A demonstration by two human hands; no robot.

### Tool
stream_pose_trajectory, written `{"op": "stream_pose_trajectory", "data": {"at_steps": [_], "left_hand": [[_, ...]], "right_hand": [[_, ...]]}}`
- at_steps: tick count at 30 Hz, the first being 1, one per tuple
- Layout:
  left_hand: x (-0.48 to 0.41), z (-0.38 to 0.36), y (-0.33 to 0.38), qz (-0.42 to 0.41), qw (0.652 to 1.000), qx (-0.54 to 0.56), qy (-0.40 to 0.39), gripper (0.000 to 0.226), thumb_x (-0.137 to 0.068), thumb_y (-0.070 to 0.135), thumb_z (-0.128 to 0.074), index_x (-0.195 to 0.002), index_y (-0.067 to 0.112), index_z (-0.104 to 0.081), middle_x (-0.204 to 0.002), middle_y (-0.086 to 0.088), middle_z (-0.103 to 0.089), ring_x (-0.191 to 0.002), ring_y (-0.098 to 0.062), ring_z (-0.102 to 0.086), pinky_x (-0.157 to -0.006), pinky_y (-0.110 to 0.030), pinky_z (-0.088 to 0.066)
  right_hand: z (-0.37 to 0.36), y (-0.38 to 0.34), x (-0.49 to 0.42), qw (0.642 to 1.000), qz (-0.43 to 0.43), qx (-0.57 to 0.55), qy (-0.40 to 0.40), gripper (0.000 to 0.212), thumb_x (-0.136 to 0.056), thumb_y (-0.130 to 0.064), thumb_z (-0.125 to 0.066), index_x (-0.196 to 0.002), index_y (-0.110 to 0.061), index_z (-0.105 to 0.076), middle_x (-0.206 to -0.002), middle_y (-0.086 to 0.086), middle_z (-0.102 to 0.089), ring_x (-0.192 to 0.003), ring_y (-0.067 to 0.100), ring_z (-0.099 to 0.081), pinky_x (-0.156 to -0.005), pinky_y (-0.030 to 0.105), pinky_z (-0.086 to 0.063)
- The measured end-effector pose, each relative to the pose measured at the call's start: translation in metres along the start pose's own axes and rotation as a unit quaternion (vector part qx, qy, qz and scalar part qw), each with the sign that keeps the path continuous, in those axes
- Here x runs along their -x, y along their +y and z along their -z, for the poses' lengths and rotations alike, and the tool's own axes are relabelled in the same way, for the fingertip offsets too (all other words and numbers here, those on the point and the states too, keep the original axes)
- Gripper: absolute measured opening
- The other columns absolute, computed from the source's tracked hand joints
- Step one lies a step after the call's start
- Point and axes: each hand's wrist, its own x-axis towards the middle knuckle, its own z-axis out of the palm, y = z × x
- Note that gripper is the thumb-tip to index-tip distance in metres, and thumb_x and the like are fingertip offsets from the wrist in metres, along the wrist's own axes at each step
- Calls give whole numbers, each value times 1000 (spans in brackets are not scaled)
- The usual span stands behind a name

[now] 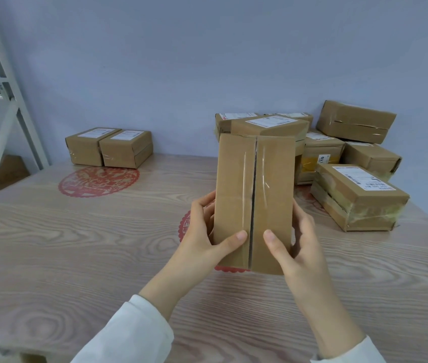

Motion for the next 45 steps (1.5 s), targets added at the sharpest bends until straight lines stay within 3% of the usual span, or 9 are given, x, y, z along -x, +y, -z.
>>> {"op": "stream_pose_trajectory", "data": {"at_steps": [5, 8, 11, 16, 23, 31, 37, 41, 45], "left_hand": [[-2, -1, 2, -1, 1000, -7, 12, 79, -71, 39, -63, -141, 27, -28, -126, 14, -53, -104, 10, -57, -79, -10, -49], [-2, -2, 3, -2, 1000, -22, -11, 78, -71, 36, -66, -139, 26, -29, -130, 13, -51, -111, 7, -55, -86, -11, -48], [-2, -2, 7, 3, 1000, -29, -11, 70, -69, 41, -65, -131, 31, -34, -126, 14, -53, -109, 7, -56, -84, -12, -49], [-6, -6, 9, 12, 999, 3, 39, 46, -69, 42, -61, -109, 30, -41, -118, 4, -58, -91, 8, -62, -72, -10, -49], [-5, -7, 9, -2, 1000, -7, 28, 46, -68, 39, -62, -107, 28, -40, -115, 7, -58, -95, 10, -59, -80, -10, -49], [-4, -9, 9, 15, 999, -15, 30, 30, -83, 35, -57, -104, 26, -39, -99, 13, -59, -75, 15, -59, -62, -9, -47], [-6, -9, 11, -9, 998, -14, 53, 67, -70, 56, -49, -129, 30, -32, -110, 17, -57, -87, 14, -59, -67, -14, -49], [-6, -14, 12, -3, 999, -11, 40, 33, -90, 36, -46, -119, 27, -35, -97, 12, -55, -67, 12, -58, -48, -8, -44], [-7, -13, 12, -15, 999, 15, 31, 33, -85, 36, -51, -114, 28, -37, -105, 12, -56, -79, 13, -60, -65, -8, -49]], "right_hand": [[-2, 4, 1, 1000, -2, -6, 17, 61, -73, -31, -63, -129, -34, -39, -137, -5, -43, -109, -20, -48, -80, 3, -44], [-2, 7, -1, 998, -2, 32, 45, 70, -79, -49, -68, -139, -25, -40, -138, -5, -40, -115, -14, -46, -86, 4, -43], [-3, 8, -1, 999, -15, 18, 41, 82, -76, -58, -67, -143, -22, -37, -142, -4, -44, -124, -1, -47, -97, 18, -46], [-3, 6, -1, 999, -28, -16, 21, 80, -68, -36, -65, -140, -18, -38, -130, -4, -56, -107, -6, -57, -79, 9, -49], [-3, 9, -4, 999, -20, -1, 44, 74, -72, -45, -62, -139, -24, -41, -131, -6, -56, -113, -1, -55, -85, 16, -50], [-2, 4, -9, 998, -24, -5, 55, 75, -69, -46, -60, -137, -18, -43, -124, -8, -57, -101, -14, -55, -78, 4, -46], [-3, 1, -10, 999, -13, 13, 37, 71, -74, -40, -59, -137, -15, -41, -131, -3, -52, -106, -14, -52, -80, 4, -45], [-3, 3, -11, 999, -18, 7, 49, 77, -70, -51, -58, -139, -22, -39, -133, -2, -51, -115, 0, -53, -90, 17, -49], [-2, 0, -13, 999, -10, 22, 49, 72, -74, -48, -56, -139, -20, -40, -133, -1, -51, -115, 2, -53, -86, 10, -48]]}}
